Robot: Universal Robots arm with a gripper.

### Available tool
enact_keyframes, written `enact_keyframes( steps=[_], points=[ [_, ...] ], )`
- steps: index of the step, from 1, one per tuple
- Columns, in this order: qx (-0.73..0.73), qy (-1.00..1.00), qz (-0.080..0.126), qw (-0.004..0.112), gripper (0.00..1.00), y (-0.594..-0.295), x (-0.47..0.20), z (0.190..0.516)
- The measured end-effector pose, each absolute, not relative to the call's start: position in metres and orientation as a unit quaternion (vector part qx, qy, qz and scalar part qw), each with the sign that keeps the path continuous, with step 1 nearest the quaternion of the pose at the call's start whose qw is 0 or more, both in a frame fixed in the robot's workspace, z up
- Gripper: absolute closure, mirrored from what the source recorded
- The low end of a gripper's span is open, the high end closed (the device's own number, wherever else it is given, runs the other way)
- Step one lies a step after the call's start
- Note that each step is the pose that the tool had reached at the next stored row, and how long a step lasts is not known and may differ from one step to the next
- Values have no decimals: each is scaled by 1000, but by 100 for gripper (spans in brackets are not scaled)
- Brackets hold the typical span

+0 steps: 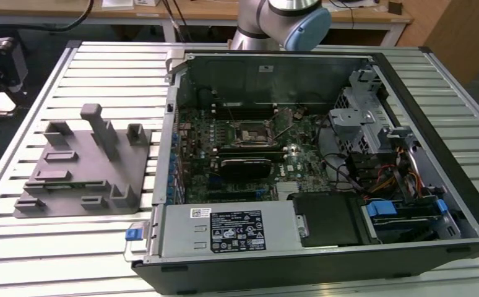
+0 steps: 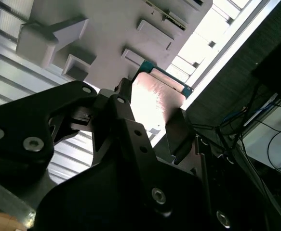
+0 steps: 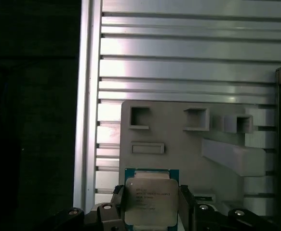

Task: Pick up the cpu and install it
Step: 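Pick up the cpu and move it towards the insertion slot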

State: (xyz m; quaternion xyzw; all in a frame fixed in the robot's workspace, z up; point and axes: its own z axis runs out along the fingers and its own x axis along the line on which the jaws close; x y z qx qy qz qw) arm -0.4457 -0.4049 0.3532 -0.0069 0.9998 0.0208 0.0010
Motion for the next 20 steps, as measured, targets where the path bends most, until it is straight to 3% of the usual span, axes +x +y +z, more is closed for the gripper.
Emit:
enact_keyframes(
  steps=[14, 20],
  points=[
    [-7, 1000, 21, 1, 47, -405, -446, 413],
    [-7, 1000, 21, 1, 47, -405, -430, 417]
  ],
)
